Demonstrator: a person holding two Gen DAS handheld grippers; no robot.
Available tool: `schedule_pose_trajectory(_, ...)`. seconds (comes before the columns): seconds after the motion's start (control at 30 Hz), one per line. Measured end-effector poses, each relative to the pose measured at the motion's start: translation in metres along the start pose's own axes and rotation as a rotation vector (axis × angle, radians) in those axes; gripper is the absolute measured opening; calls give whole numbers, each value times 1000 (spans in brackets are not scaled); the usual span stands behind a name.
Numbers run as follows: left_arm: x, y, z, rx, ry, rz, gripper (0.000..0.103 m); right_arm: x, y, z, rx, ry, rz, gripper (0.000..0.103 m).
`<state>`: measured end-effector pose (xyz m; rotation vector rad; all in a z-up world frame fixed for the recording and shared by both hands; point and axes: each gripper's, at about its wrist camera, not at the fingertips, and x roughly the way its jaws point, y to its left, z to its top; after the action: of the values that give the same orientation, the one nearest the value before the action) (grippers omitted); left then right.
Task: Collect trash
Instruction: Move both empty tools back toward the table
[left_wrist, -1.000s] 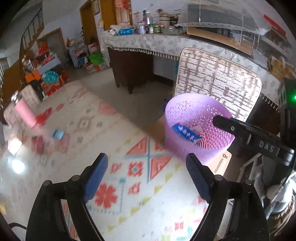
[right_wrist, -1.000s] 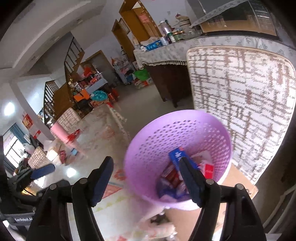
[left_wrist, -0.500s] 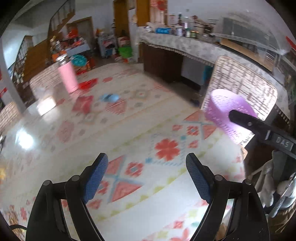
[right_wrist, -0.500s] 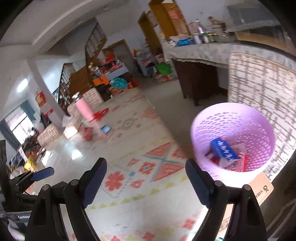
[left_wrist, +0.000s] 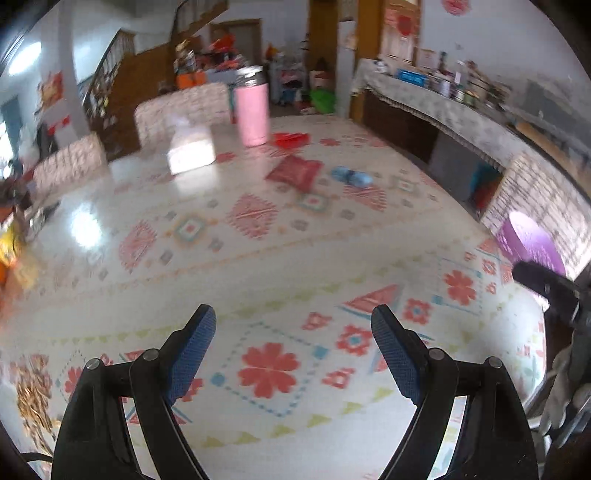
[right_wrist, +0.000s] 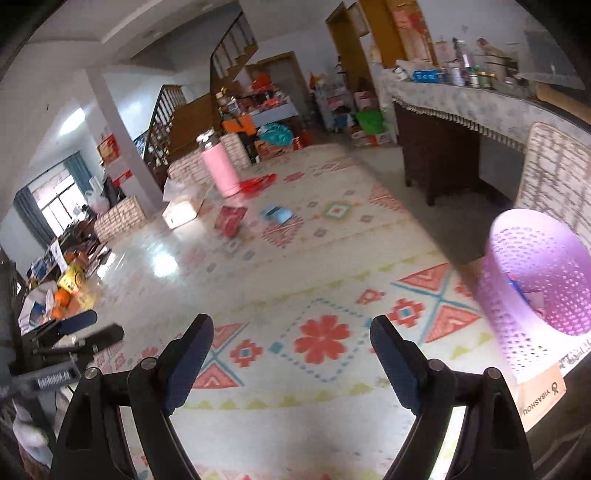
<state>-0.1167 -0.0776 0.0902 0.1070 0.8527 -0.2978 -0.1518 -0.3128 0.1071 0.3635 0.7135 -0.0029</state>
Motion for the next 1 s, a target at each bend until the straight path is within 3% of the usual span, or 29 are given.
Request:
schedule_pose_trajectory(0.27, 34, 31, 22, -59, 27, -8, 85, 35, 6, -2, -1, 60, 13, 90)
schedule_pose_trajectory(0.53, 89, 22, 69, -22, 92, 13, 85, 66, 4, -2, -10, 82, 53, 90)
schedule_pose_trajectory(0.67, 122, 18, 97, -35, 131, -14, 85, 78, 2, -2, -19, 80, 79, 90)
schedule_pose_trajectory(1.0, 205, 29, 164, -199, 224, -90, 85, 91, -10, -4, 26, 116, 170, 90)
